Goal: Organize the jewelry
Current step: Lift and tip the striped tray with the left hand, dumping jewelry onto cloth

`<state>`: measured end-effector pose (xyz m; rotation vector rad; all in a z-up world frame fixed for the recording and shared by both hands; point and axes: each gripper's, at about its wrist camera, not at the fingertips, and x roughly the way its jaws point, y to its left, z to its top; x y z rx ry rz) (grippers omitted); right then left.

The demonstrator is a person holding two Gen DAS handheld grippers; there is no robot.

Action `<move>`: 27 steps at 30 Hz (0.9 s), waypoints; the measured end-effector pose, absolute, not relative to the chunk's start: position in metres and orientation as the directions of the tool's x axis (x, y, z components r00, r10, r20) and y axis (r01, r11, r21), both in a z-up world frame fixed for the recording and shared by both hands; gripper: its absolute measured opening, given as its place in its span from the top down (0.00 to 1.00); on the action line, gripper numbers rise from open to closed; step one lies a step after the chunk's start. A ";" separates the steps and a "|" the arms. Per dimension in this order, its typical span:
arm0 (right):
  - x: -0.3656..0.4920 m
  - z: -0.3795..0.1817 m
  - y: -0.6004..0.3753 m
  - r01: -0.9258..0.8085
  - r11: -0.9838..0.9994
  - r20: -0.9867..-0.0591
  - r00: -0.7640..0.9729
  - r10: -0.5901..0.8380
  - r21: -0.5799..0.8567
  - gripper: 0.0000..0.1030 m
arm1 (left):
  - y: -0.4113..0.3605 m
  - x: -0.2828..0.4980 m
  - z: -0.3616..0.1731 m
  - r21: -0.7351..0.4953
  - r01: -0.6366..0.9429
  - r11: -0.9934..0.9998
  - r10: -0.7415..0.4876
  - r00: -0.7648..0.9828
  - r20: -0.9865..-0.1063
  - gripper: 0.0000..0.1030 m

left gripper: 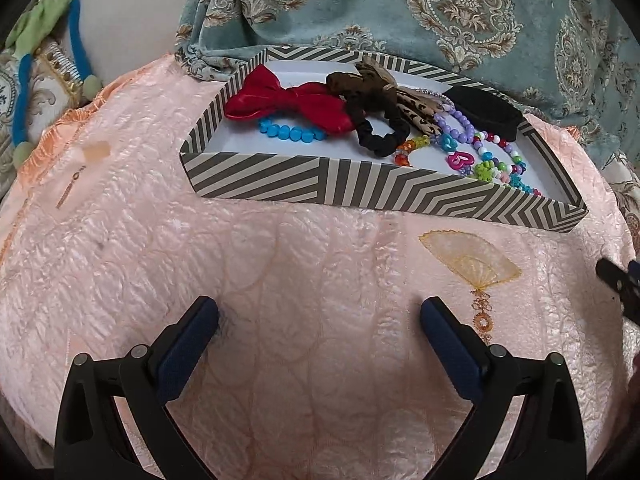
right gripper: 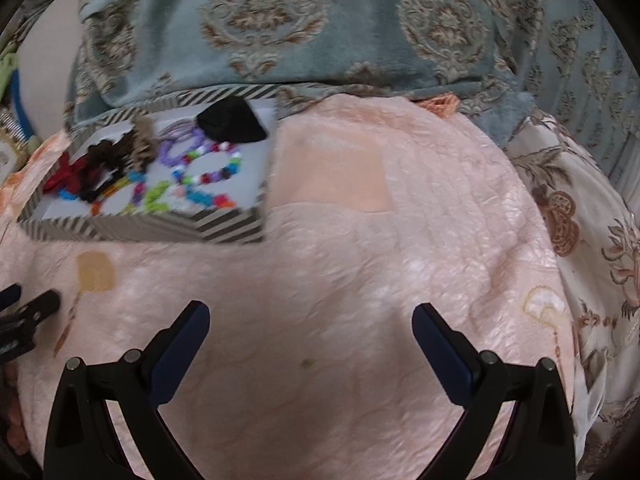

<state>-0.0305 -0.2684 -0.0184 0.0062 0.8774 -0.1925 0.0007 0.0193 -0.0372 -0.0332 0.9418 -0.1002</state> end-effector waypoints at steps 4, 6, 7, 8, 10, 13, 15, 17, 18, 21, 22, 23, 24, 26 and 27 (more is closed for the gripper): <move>-0.021 -0.017 -0.299 0.264 0.953 -0.750 0.598 -0.283 -0.149 0.01 | 0.019 0.001 -0.037 -0.068 0.069 0.995 -0.096 0.591 -0.801 0.14; -0.014 -0.017 -0.317 0.303 0.938 -0.750 0.579 -0.320 -0.167 0.00 | 0.018 0.001 -0.037 -0.063 0.070 0.996 -0.092 0.592 -0.801 0.14; -0.008 -0.018 -0.328 0.315 0.931 -0.750 0.567 -0.340 -0.184 0.00 | 0.018 0.001 -0.037 -0.064 0.070 0.996 -0.093 0.590 -0.802 0.14; -0.002 -0.019 -0.341 0.332 0.919 -0.749 0.548 -0.372 -0.214 0.00 | 0.019 0.002 -0.037 -0.067 0.070 0.995 -0.096 0.590 -0.802 0.14; 0.009 -0.024 -0.369 0.364 0.890 -0.736 0.516 -0.438 -0.275 0.01 | 0.020 0.002 -0.037 -0.072 0.073 0.995 -0.102 0.589 -0.802 0.14; 0.016 -0.033 -0.410 0.347 0.904 -0.762 0.507 -0.404 -0.249 0.00 | 0.024 0.003 -0.032 -0.087 0.067 0.994 -0.110 0.591 -0.799 0.20; 0.013 -0.035 -0.424 0.351 0.923 -0.792 0.514 -0.329 -0.156 0.00 | 0.032 0.005 -0.024 -0.095 0.041 0.995 -0.101 0.599 -0.795 0.27; 0.009 -0.039 -0.434 0.381 0.922 -0.808 0.521 -0.276 -0.069 0.00 | 0.047 0.008 -0.010 -0.097 -0.009 0.995 -0.071 0.619 -0.782 0.28; 0.008 -0.042 -0.439 0.398 0.917 -0.820 0.519 -0.241 -0.017 0.00 | 0.057 0.008 -0.002 -0.096 -0.033 0.995 -0.053 0.633 -0.772 0.28; 0.000 -0.054 -0.465 0.420 0.882 -0.827 0.559 -0.066 0.214 0.00 | 0.090 0.016 0.022 -0.096 -0.069 0.993 -0.026 0.669 -0.743 0.28; -0.006 -0.053 -0.472 0.422 0.866 -0.807 0.590 -0.039 0.267 0.00 | 0.101 0.021 0.029 -0.084 -0.079 0.993 -0.007 0.685 -0.729 0.28; -0.011 -0.053 -0.476 0.417 0.853 -0.785 0.619 -0.013 0.314 0.00 | 0.110 0.028 0.034 -0.065 -0.092 0.994 0.017 0.692 -0.722 0.28; -0.015 -0.055 -0.479 0.414 0.843 -0.772 0.635 0.004 0.344 0.00 | 0.117 0.034 0.037 -0.054 -0.096 0.994 0.028 0.696 -0.718 0.28; -0.021 -0.056 -0.484 0.407 0.826 -0.750 0.661 0.028 0.390 0.00 | 0.131 0.048 0.040 -0.036 -0.091 0.995 0.038 0.701 -0.712 0.28; -0.022 -0.056 -0.483 0.406 0.820 -0.744 0.668 0.035 0.403 0.00 | 0.136 0.051 0.039 -0.033 -0.100 0.994 0.047 0.702 -0.710 0.28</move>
